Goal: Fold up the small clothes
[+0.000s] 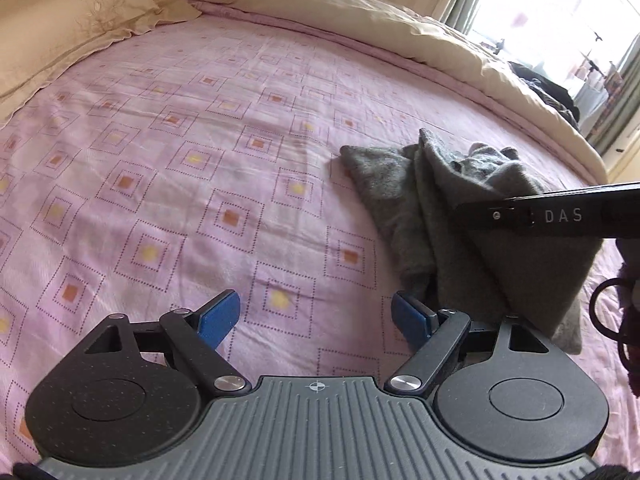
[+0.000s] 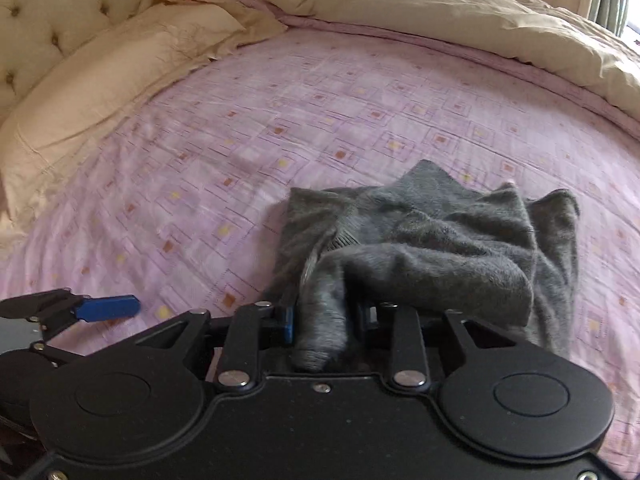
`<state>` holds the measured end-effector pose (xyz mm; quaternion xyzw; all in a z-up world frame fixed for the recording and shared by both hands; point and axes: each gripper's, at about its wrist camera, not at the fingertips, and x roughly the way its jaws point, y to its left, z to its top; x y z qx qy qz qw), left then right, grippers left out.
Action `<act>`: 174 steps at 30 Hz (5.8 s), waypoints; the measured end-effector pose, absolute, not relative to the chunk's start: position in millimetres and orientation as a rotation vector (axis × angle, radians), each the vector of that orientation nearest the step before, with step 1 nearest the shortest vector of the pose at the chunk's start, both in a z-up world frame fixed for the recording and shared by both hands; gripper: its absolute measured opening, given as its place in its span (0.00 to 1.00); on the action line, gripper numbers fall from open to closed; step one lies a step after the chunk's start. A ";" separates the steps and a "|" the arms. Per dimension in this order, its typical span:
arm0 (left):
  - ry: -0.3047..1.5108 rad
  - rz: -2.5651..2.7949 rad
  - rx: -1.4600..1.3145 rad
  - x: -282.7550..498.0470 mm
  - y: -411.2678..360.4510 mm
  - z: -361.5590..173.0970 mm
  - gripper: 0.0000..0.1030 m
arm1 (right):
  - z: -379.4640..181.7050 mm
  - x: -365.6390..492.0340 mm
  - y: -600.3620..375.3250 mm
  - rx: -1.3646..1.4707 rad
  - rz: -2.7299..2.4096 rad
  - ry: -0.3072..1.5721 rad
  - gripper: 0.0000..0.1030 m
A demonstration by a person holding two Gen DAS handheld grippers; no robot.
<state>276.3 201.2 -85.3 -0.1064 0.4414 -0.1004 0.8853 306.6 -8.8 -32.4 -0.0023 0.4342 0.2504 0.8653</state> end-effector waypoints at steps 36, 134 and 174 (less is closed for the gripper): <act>0.903 -0.272 0.070 286.8 134.7 -104.7 0.85 | -76.0 202.1 -142.3 -0.034 0.444 0.771 0.48; 1.112 -0.653 -0.468 181.3 124.6 -106.8 0.26 | -81.3 92.9 -211.6 0.527 0.461 0.977 0.43; 0.710 -0.269 0.011 77.3 85.0 -119.0 0.66 | -93.6 42.8 -172.6 0.106 0.193 0.646 0.02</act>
